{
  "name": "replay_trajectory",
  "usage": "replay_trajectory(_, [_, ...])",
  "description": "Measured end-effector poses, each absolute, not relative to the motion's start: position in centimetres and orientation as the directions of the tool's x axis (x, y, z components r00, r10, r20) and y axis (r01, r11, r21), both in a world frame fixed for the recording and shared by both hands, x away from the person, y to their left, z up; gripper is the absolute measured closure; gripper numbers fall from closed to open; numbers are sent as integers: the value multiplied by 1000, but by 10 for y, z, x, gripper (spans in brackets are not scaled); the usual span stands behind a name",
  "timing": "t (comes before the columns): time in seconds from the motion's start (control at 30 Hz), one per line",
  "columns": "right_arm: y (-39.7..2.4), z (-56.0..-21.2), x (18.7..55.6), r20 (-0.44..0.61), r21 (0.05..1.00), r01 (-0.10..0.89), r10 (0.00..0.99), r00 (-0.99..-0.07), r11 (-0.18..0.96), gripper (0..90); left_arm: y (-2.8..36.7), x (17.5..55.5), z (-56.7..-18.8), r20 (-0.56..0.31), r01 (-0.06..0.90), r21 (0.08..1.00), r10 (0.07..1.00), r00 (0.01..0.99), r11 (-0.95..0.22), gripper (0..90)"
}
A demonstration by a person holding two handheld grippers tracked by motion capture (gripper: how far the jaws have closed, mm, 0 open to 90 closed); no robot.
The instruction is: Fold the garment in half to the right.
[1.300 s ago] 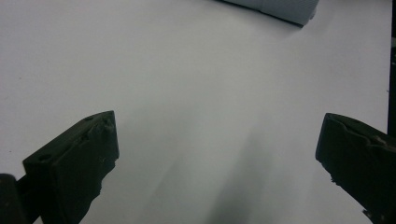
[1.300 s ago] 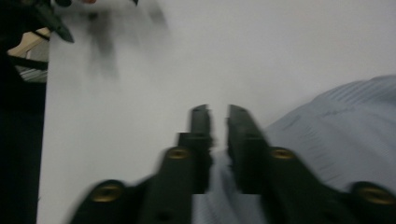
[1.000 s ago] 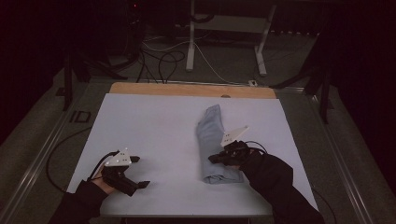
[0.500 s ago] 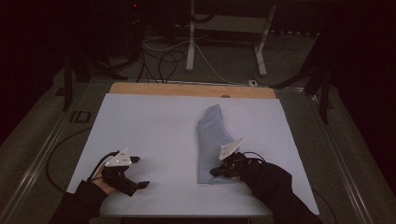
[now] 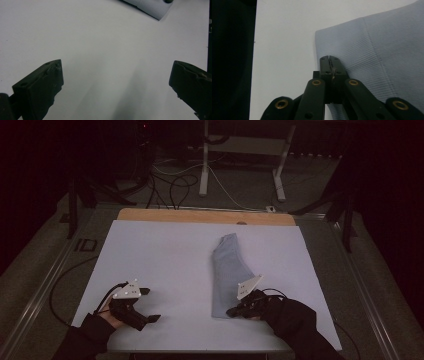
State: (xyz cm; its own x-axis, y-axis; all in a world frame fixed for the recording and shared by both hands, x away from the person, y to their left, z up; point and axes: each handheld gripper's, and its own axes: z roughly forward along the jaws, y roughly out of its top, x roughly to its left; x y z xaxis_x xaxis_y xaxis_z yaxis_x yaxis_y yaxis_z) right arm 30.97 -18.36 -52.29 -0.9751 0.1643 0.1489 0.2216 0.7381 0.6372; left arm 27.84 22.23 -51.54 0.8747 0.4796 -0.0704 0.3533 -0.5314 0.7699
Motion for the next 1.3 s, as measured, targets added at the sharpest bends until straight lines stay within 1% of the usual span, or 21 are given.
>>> replay_trajectory(0.37, [-186, -524, 315, 184, 656, 258, 181, -966, 710, 900, 222, 278, -516, -70, 353, 769, 478, 875, -533, 5])
replay_trajectory(0.43, [-185, -521, 315, 171, 660, 253, 186, -968, 708, 900, 222, 277, -516, -70, 352, 767, 476, 877, -536, 4])
replay_trajectory(0.53, [-185, -515, 314, 173, 697, 242, 169, -970, 675, 900, 223, 278, -517, -71, 354, 767, 477, 876, -535, 5])
replay_trajectory(0.77, [-188, -506, 317, 131, 740, 240, 216, -968, 629, 900, 223, 278, -516, -69, 353, 766, 476, 877, -538, 5])
replay_trajectory(0.8, [-188, -505, 317, 124, 744, 236, 218, -968, 624, 882, 223, 278, -516, -69, 352, 765, 475, 877, -539, 5])
replay_trajectory(0.83, [-189, -503, 318, 104, 749, 227, 228, -968, 622, 838, 223, 278, -516, -69, 353, 766, 477, 876, -538, 5])
replay_trajectory(0.9, [-190, -498, 321, 108, 759, 250, 263, -959, 601, 739, 223, 278, -516, -71, 355, 766, 478, 875, -536, 5])
replay_trajectory(0.93, [-190, -498, 321, 108, 759, 250, 263, -959, 601, 739, 223, 278, -516, -69, 352, 766, 476, 877, -538, 5])
replay_trajectory(0.97, [-190, -497, 322, 105, 759, 258, 279, -955, 597, 696, 222, 278, -516, -69, 351, 765, 474, 878, -539, 5])
replay_trajectory(1.0, [-191, -496, 323, 104, 760, 265, 291, -951, 594, 680, 223, 278, -516, -68, 351, 766, 475, 877, -539, 5])
replay_trajectory(1.03, [-191, -495, 325, 113, 764, 274, 297, -948, 584, 624, 223, 278, -516, -70, 352, 768, 476, 876, -536, 5])
replay_trajectory(1.1, [-192, -492, 326, 112, 766, 281, 310, -944, 578, 546, 223, 278, -515, -70, 352, 767, 476, 877, -536, 5])
replay_trajectory(1.23, [-192, -490, 328, 112, 770, 297, 339, -934, 565, 357, 223, 278, -516, -71, 355, 768, 479, 875, -533, 4])
replay_trajectory(1.3, [-191, -488, 329, 111, 776, 302, 352, -930, 554, 287, 223, 278, -515, -67, 350, 765, 474, 878, -540, 5])
